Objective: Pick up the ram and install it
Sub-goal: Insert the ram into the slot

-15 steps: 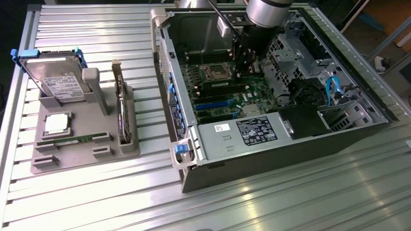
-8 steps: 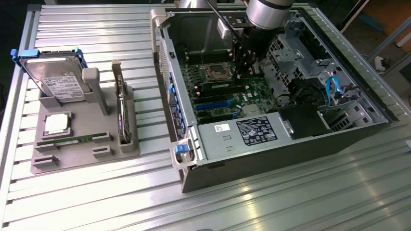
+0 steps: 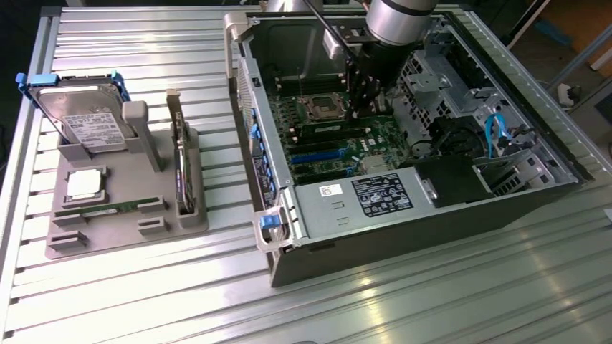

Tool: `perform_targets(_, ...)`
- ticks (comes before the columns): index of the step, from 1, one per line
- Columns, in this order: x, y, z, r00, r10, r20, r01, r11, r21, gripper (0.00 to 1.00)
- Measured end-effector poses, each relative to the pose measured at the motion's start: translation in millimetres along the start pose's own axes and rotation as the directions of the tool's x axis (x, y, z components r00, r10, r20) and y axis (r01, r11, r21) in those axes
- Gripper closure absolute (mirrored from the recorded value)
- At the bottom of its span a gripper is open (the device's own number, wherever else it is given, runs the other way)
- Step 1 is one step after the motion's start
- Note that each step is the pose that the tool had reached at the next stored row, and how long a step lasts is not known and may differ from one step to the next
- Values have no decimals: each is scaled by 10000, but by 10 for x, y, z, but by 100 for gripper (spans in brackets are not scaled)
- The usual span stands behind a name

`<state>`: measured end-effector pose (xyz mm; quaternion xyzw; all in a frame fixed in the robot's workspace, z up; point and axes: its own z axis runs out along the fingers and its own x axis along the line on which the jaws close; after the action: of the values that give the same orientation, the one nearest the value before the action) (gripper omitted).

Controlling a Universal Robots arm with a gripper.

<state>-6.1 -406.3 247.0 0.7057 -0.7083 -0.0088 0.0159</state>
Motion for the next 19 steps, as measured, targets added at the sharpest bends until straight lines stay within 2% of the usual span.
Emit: perform_targets(19, -1, 0, 15, 9999, 157, 5, -157, 9999, -2, 88)
